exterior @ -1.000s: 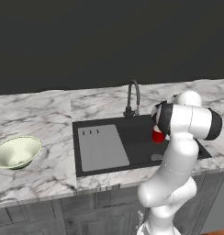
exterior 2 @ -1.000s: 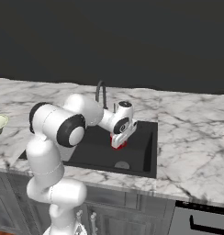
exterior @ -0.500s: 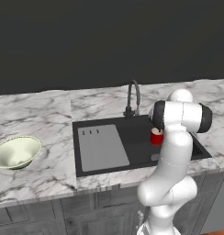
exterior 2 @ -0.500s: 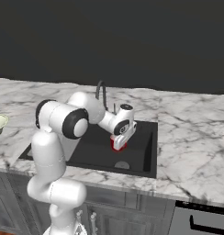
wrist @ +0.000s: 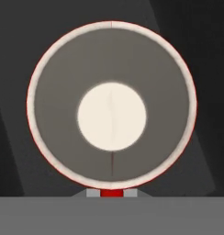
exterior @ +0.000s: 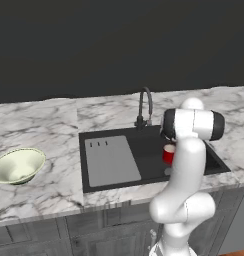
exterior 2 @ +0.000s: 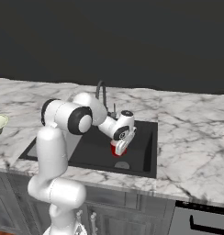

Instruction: Pick the mug and place it in the sink. Pick the bowl and place it in the open cabinet and then close the cabinet.

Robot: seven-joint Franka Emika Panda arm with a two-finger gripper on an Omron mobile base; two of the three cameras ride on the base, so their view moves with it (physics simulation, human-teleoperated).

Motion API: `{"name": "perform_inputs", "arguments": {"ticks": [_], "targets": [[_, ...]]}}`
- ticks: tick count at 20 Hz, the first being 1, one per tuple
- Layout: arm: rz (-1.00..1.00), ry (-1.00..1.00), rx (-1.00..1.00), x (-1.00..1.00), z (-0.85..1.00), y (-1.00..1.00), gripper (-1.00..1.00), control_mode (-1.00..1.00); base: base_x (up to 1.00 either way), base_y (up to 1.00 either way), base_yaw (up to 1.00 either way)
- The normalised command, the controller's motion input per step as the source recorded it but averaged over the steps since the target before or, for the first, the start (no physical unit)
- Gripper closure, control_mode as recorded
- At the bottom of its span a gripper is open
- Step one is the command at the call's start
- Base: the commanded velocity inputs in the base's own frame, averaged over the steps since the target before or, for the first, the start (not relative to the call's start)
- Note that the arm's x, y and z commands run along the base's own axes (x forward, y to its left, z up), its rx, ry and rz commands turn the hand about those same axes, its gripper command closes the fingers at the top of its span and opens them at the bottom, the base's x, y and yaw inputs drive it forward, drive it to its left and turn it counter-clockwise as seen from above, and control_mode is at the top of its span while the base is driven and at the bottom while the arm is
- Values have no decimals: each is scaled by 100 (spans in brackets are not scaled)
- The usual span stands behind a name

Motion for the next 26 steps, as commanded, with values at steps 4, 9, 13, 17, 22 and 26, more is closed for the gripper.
{"name": "perform_inputs", "arguments": {"ticks": [4, 9, 13, 17, 22, 26], "targets": [[4, 0, -2, 0, -34, 0, 100, -100, 0, 0, 0], [1, -5, -6, 6, -34, 0, 100, -100, 0, 0, 0], [0, 0, -1, 16, -27, 0, 100, -100, 0, 0, 0], [0, 1, 0, 22, -3, 0, 100, -100, 0, 0, 0], [0, -1, 1, 13, -19, 0, 100, -100, 0, 0, 0], [0, 0, 5, 14, -36, 0, 100, -100, 0, 0, 0]]}}
